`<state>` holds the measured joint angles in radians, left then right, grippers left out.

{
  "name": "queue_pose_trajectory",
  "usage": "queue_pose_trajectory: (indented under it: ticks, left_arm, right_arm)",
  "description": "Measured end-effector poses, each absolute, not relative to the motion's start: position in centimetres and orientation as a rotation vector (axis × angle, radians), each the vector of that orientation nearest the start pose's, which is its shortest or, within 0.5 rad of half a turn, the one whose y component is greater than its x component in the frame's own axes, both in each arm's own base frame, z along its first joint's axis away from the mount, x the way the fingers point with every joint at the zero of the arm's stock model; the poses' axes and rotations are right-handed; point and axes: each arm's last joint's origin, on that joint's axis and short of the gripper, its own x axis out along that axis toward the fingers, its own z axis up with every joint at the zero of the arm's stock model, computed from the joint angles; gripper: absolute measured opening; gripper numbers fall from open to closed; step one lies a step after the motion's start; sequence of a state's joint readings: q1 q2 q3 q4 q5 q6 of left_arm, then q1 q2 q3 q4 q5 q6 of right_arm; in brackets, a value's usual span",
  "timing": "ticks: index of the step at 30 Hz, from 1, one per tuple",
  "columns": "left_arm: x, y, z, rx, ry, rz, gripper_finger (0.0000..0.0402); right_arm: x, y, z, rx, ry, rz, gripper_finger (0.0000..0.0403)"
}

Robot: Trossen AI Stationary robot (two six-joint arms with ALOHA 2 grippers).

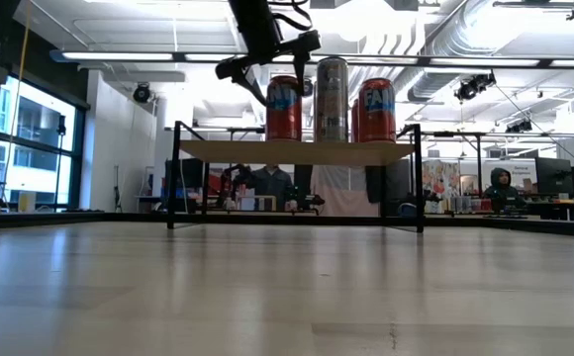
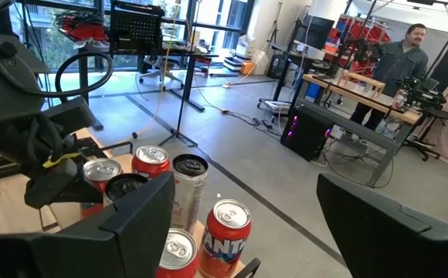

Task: Place canned beverage on shelf
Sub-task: Put the red soda can aligned with the other red soda can on the shelf

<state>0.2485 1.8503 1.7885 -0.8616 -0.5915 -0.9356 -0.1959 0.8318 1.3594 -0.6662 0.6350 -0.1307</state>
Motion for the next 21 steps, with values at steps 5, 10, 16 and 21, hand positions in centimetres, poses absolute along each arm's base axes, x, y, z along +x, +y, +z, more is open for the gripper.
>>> queue_pose_trajectory:
  ticks: [5,10,16,21]
  left_arm:
    - [38.02,11.32,32.87,-0.655,0.493,1.14,0.0341]
    - [38.02,11.3,32.86,-0.664,0.493,1.139,0.0353]
    - [38.03,11.28,32.85,-0.68,0.49,1.137,0.0386]
    - [38.03,11.28,32.85,-0.665,0.5,1.13,0.0392]
  right_arm:
    - [10.82,-3.9,46.09,-0.155,0.198,-0.819,0.0303]
    - [10.83,-3.9,46.09,-0.155,0.198,-0.819,0.0303]
    - [10.82,-3.9,46.09,-0.155,0.198,-0.819,0.0303]
    - [10.83,-3.9,46.09,-0.155,0.198,-0.819,0.0303]
